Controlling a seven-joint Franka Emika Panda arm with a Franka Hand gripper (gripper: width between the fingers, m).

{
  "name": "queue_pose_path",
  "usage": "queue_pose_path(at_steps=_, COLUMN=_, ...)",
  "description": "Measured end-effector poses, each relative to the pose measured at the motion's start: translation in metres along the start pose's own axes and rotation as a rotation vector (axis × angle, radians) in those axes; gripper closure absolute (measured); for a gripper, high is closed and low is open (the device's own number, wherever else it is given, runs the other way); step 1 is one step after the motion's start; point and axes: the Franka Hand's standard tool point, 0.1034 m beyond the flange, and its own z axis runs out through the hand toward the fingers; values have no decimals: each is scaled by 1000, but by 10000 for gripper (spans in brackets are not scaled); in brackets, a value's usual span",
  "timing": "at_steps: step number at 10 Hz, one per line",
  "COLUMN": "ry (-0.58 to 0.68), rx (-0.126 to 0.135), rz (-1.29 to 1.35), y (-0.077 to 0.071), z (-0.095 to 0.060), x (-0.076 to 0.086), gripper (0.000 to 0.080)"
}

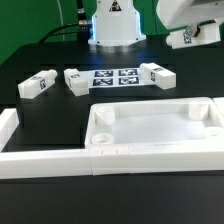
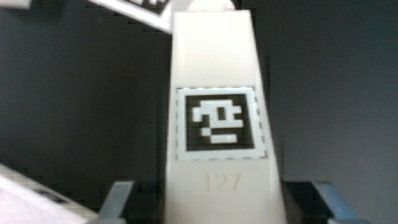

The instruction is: Assemble desk

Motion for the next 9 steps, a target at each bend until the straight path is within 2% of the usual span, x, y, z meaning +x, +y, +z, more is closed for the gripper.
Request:
queue_pose_path(at_steps=2, ry=112, rx=-5, rz=6, y=4, z=-9, x=4, gripper=509)
queue_pose_path(at_steps=3, ry=147, rx=50, rz=8, y=10, z=-32, x=4, gripper=509)
queue_pose_path(at_steps=5, ry=274, rx=100, rz=41, y=37, z=-87, x=18, gripper=509)
queue_pose_path(at_steps=6, ry=366, rx=89, rz=56, y=50, z=-107, x=21, gripper=509)
queue_pose_path(at_steps=8, ry=475, rx=62, rz=67, y=50, z=-100, x=24, gripper=509)
queue_pose_path(at_steps=9, ry=532, rx=49, rz=74, y=53, z=-103, x=26, gripper=509)
